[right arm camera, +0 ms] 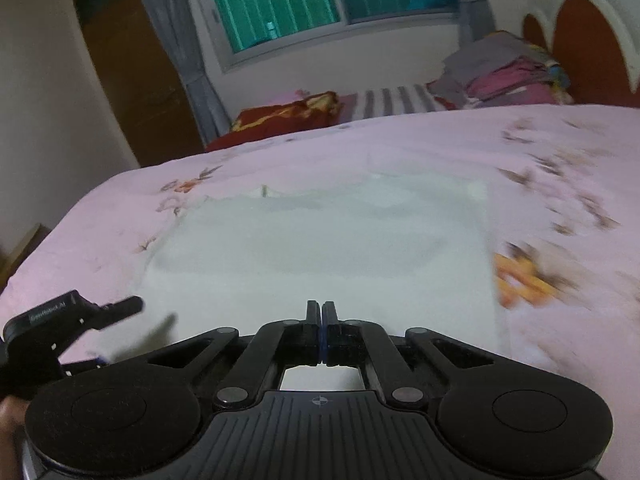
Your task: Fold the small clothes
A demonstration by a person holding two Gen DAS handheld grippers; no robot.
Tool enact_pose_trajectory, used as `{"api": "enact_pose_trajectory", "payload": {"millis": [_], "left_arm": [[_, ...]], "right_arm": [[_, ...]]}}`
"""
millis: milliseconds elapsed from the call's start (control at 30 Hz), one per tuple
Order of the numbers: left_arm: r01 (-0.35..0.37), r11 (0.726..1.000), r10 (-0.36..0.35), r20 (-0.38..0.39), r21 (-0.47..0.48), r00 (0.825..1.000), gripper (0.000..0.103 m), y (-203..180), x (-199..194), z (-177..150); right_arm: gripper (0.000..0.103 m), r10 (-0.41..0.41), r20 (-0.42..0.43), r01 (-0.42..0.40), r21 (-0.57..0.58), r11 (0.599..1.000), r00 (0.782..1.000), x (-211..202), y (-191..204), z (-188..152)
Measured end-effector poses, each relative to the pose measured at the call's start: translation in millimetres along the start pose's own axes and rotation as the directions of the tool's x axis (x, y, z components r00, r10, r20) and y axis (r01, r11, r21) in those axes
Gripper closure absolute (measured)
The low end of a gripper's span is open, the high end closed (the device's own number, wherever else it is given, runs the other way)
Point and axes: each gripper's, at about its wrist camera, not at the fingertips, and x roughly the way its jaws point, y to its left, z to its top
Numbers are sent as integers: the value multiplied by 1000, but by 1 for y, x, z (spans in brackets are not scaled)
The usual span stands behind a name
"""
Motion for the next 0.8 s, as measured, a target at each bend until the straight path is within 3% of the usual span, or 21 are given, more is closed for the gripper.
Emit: {"api": "enact_pose_trajectory", "payload": {"millis": [133, 267, 433, 467, 500, 533, 633, 667, 733, 800], "left_arm": [[-1, 999, 3, 44, -36, 999, 69, 5, -4, -2], [-31, 1000, 31, 17, -4, 999, 96, 9, 7, 5], [-10, 1000, 10, 17, 24, 1000, 95, 3, -1, 8], [-25, 999, 24, 28, 33, 999, 88, 1, -1, 9], [-45, 998, 43, 53, 37, 998, 74, 1, -2, 10], [-56, 998, 54, 69, 28, 996, 73, 3, -2, 11], [-73, 997, 71, 68, 18, 995, 79, 2, 3, 16], [-87, 995, 85, 50, 42, 995, 94, -2, 6, 18], [-90, 994, 88, 37, 58, 995, 96, -10, 5, 20], [-82, 986, 75, 54, 144, 996, 96, -32, -2, 19]], "right_arm": [[103, 2, -37, -2, -4, 1000, 999, 46, 13, 16], [103, -1, -66, 1, -4, 1000, 998, 78, 20, 23], [103, -25, -101, 24, -8, 1000, 995, 97, 19, 18], [103, -24, -96, 23, -7, 1000, 995, 95, 19, 19], [103, -17, -81, 16, -5, 1000, 997, 92, 19, 20], [103, -4, -73, 4, 1, 1000, 997, 90, 18, 20], [103, -10, -98, 9, -7, 1000, 995, 100, 16, 16], [103, -8, -101, 7, -15, 1000, 995, 100, 16, 17], [103, 0, -109, -2, -25, 1000, 994, 100, 16, 19], [103, 30, -114, -30, 0, 1000, 993, 99, 10, 21]]}}
